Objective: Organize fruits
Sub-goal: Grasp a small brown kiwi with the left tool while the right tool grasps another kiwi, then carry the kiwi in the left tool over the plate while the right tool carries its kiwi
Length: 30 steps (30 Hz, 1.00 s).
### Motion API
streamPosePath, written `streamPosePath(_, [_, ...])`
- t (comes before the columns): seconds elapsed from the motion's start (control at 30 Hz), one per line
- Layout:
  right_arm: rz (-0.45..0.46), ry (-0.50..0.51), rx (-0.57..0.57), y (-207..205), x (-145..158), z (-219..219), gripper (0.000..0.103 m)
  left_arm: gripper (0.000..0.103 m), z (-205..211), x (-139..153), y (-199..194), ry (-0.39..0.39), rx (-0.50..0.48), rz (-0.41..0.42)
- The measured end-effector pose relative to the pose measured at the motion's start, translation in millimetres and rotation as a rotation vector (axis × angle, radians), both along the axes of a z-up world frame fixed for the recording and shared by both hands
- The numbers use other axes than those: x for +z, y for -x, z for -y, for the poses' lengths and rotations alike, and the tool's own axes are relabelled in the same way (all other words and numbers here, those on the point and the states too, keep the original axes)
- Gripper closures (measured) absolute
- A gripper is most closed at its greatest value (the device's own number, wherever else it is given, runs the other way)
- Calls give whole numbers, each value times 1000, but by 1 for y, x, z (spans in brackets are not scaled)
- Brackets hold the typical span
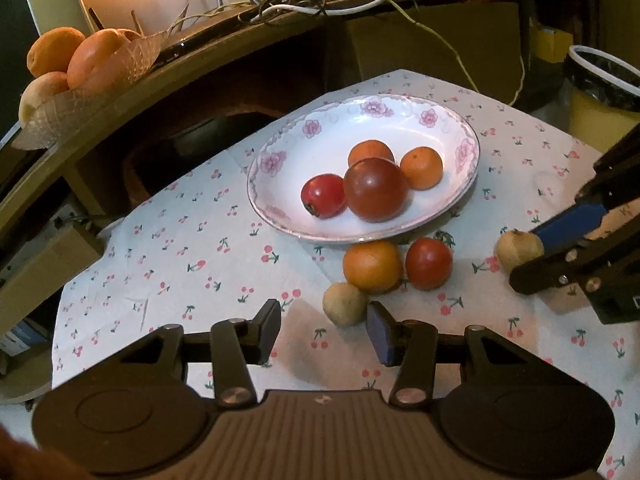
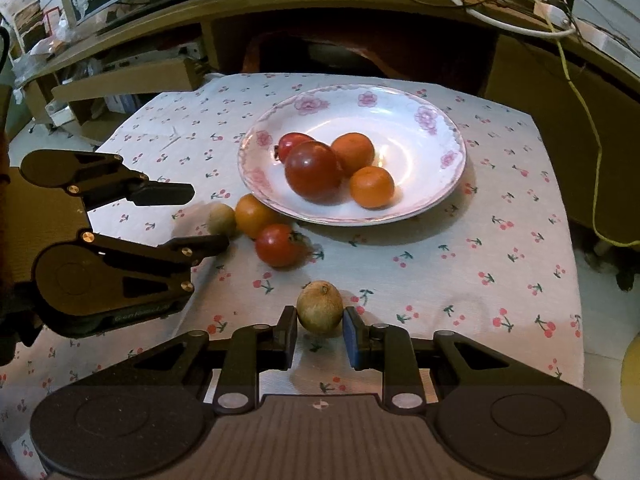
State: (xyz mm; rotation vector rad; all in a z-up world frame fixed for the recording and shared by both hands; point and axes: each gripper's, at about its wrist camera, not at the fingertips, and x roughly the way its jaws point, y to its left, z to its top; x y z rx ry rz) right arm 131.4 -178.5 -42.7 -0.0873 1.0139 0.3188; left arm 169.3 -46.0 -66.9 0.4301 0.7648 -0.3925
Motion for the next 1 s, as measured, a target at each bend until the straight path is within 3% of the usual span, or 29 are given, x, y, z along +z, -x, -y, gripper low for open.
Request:
streamPosePath(0.07, [-1, -1, -1, 0, 0, 1, 77, 59, 0, 0, 1, 4, -6, 1])
streamPosePath(0.37, [-2, -7, -3, -2, 0, 1, 77, 72, 0, -1, -5, 56, -15, -33])
streamPosePath(0.67, [43, 1, -18, -8, 12, -2, 77, 73, 2, 6, 3, 1, 6, -59])
streamPosePath(1.0, [92, 42, -5, -9, 22, -24, 77, 73, 2, 23, 9, -59, 48, -22])
